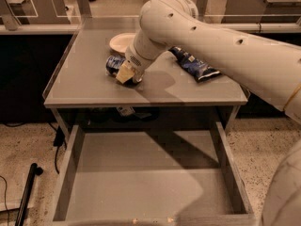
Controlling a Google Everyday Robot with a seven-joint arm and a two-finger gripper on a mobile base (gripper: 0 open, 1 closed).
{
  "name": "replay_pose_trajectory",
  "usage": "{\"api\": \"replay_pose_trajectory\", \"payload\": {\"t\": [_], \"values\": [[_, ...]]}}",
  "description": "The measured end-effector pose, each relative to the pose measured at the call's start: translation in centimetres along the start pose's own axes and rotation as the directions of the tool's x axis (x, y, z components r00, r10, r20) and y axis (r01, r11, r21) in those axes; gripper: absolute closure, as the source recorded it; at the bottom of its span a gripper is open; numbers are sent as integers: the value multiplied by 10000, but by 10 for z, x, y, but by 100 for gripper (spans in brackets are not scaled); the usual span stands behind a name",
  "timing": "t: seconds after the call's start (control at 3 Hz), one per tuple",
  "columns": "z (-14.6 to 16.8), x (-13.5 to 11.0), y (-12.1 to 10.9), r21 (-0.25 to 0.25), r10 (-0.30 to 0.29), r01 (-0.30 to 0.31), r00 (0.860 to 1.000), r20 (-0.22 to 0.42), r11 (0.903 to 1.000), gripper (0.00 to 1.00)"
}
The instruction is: Place pepsi can into top drawer
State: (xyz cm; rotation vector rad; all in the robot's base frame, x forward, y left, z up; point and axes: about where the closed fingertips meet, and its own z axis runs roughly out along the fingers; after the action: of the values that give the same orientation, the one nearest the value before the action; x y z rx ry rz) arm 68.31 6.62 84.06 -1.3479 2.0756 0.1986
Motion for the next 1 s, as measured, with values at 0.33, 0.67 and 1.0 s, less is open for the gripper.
{"api": "replay_pose_trajectory", "payload": {"t": [0.33,0.67,1.0], "values": [[1,-6,4,-140,-362,359,9992,-167,9993,100],[-14,-9,7,-254,-738,735,9972,-129,9970,100],[-48,-4,8,-344,-1170,1173,9931,112,9925,100]]}}
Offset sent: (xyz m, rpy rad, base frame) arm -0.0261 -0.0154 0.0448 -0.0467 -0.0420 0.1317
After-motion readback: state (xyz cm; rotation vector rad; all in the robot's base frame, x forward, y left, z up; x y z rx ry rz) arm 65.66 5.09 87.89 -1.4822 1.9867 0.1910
